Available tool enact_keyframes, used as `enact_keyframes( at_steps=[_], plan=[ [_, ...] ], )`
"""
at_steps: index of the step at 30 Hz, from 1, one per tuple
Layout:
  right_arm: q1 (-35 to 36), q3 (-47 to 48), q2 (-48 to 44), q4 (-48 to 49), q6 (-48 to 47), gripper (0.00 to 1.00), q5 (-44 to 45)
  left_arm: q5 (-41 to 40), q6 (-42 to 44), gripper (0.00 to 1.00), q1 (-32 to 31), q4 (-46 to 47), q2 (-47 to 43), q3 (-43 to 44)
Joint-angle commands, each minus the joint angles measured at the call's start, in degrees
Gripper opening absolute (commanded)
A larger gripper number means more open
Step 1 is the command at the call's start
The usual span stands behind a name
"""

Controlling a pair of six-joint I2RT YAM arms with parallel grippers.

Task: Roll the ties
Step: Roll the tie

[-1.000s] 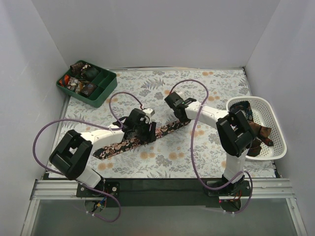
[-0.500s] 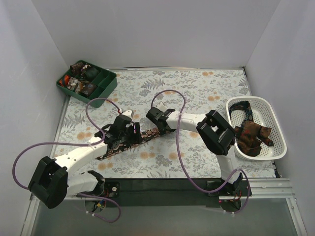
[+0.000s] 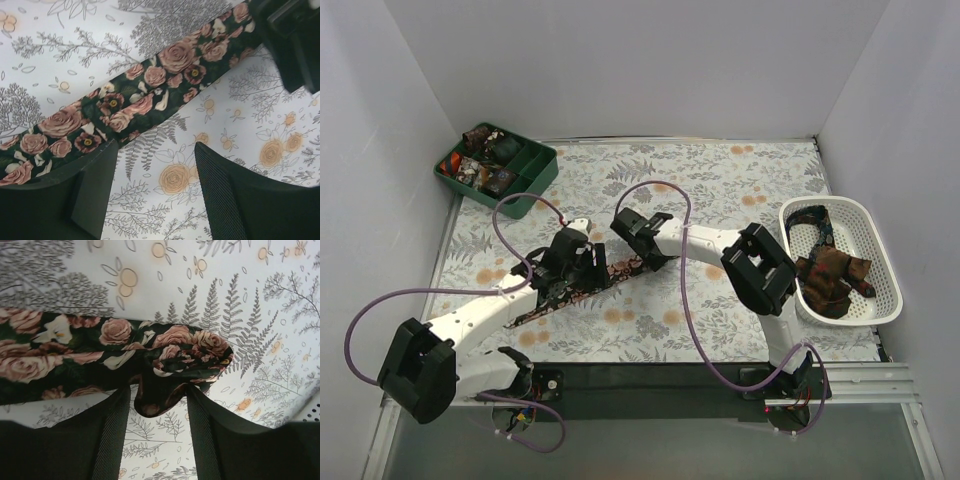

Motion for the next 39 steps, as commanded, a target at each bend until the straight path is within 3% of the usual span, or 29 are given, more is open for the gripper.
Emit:
enact_keyframes(
  at_steps=[1,7,12,20,23,31,39],
  plan=[
    [0.0,3.1,-4.1,-2.5,-1.4,0.48,-8.1,0.6,1.2,0.59,0.2,0.7,1.7,4.3],
    [-2.9,4.7,-10.8,-4.4,-1.3,0.53,-12.7,1.8,1.0,0.59,0.2,1.7,5.8,10.3],
    [-11.7,1.6,-17.1,-3.1,0.0,0.56,-23.7,4.3,0.4,0.6,-0.3,3.3,12.2,15.4],
    [-28.2,-13.8,-23.7,13.2,3.9,0.59,-46.1,9.6,-0.6,0.6,-5.7,5.1,25.6,30.7],
    [-30.7,-16.4,-23.5,17.3,4.9,0.59,-49.8,9.8,-0.5,0.55,-7.7,5.0,30.5,35.7],
    [-34.9,-21.3,-20.7,27.2,7.6,0.6,-59.6,10.3,0.2,0.27,-8.6,4.9,38.0,38.8],
    [-35.0,-22.6,-15.9,33.5,9.4,0.63,-66.8,7.4,2.9,0.2,-8.4,4.5,41.5,37.6]
  ],
)
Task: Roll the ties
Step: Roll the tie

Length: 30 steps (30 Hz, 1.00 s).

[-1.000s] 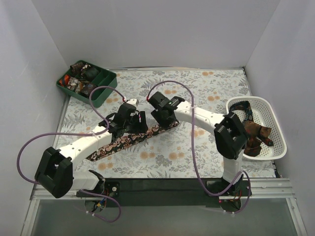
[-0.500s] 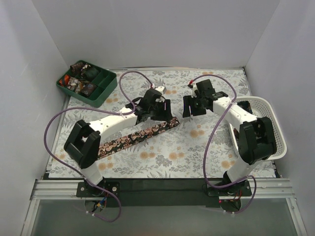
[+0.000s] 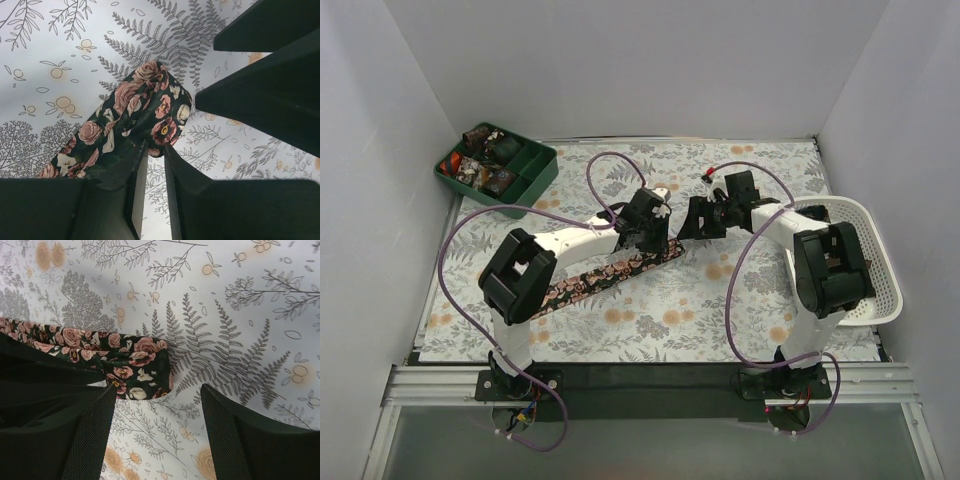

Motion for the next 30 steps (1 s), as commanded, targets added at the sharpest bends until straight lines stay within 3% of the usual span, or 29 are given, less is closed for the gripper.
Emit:
enact_keyframes(
  at_steps=[1,12,21,27,28,30],
  plan=[
    [0.1,-0.6,1.6,6.1,1.3,0.64,-5.9,-1.9,2.1,0.2,0.1,-0.4,-0.3,0.0],
    [0.2,-2.7,7.9,14.1,3.7,0.64,-13.1,-3.0,3.9,0.19,2.2,-0.1,0.6,-3.6],
    [1.7,-3.7,11.5,18.5,5.6,0.59,-15.8,-2.6,5.3,0.19,2.9,1.0,1.6,-4.9],
    [3.1,-3.3,13.0,18.4,5.2,0.4,-15.7,-1.3,4.7,0.2,2.9,1.8,2.2,-5.6],
    [3.2,-3.5,12.4,18.3,5.0,0.27,-15.3,-1.2,4.7,0.2,2.9,1.8,2.0,-5.7],
    [3.2,-3.7,11.2,17.1,2.7,0.1,-12.5,-1.4,4.6,0.24,2.9,1.9,1.3,-5.9]
  ],
)
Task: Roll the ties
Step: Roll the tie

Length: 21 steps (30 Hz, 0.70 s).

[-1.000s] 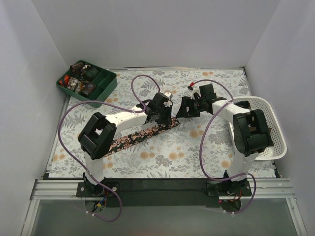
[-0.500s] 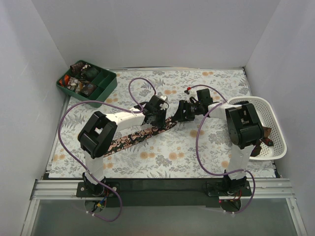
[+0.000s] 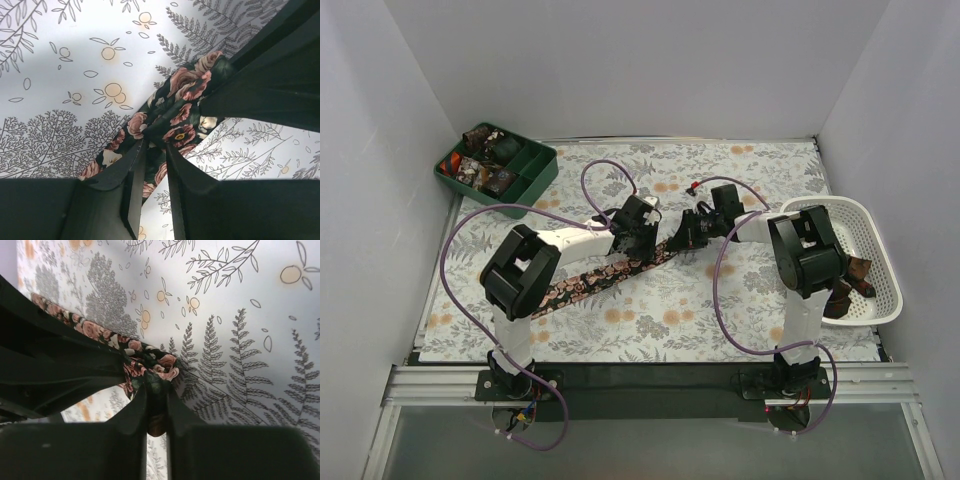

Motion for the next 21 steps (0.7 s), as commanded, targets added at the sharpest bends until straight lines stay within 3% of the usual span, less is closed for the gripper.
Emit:
enact_keyframes(
  at_steps=[1,4,8,15,21],
  plan=[
    [0.5,-0.4,-2.1,-2.1,-4.0,0.05,3.6,-0.6,0.5,0.26,0.1,0.5,-1.8,-1.2],
    [0.6,3.6,-3.5,-12.3,-11.5,0.01,11.9,-0.8,0.7,0.41,0.7,0.1,-5.3,-2.0],
    [0.7,8.3,-6.0,-21.6,-18.1,0.01,27.9,-0.3,0.9,0.53,2.3,-0.8,-10.7,-6.0],
    [4.9,15.0,-8.4,-31.2,-27.4,0.01,52.4,-0.3,1.2,0.56,5.8,-3.2,-21.0,-13.8],
    [12.9,18.1,-6.3,-33.8,-31.6,0.01,73.8,-1.8,0.9,0.56,7.0,-5.6,-28.3,-20.4]
  ],
)
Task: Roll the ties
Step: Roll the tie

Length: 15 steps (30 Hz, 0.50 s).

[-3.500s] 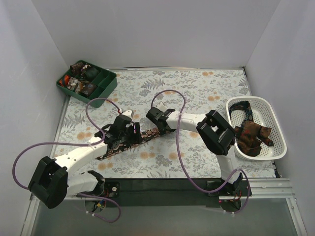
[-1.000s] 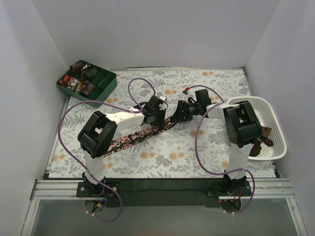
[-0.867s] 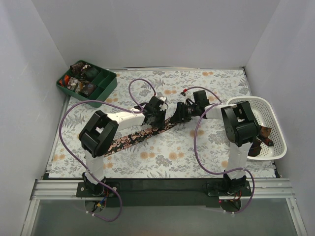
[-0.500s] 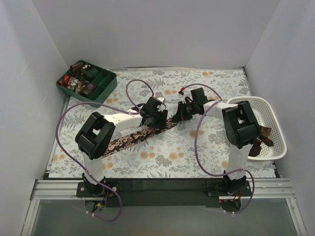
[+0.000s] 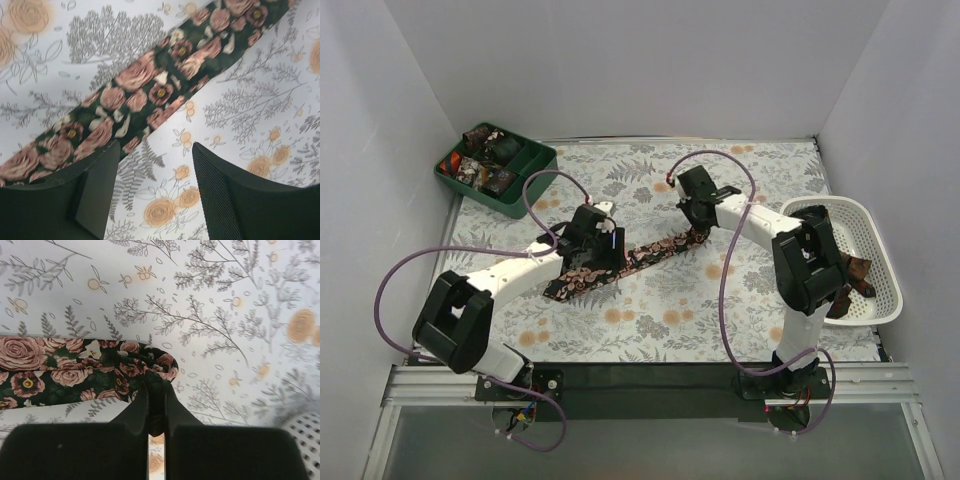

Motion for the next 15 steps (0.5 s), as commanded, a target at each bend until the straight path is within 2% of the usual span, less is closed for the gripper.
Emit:
enact_keyframes(
  at_steps=[1,6,9,11,12,13,15],
  plan=[
    [6.0,3.7,1.7,-4.3,-5.2,0.01,20.7,-1.3,0.1,0.56,0.4,-2.3,-4.7,-3.5],
    [13.0,7.1,7.6,-8.2,-5.1,0.01,30.1,-2.1,-1.0,0.56,0.7,-3.1,-7.9,-6.7],
    [16.4,9.3,10.8,-10.8,-2.7,0.02,30.7,-2.0,-1.1,0.56,0.7,-3.5,-9.3,-7.6],
    [17.8,9.9,12.1,-12.1,-0.7,0.04,27.9,-3.8,-1.2,0.56,0.7,-3.8,-10.5,-7.8],
    [18.1,9.9,12.3,-12.2,-0.1,0.09,26.4,-3.9,-1.1,0.56,0.7,-4.0,-10.8,-8.0],
    [18.5,10.0,12.3,-12.4,0.5,0.1,24.8,-4.0,-1.0,0.56,0.7,-4.2,-11.4,-8.0],
    [18.6,10.0,12.3,-13.0,2.3,0.21,20.3,-4.3,-1.0,0.56,0.7,-4.5,-11.9,-8.3]
  ],
)
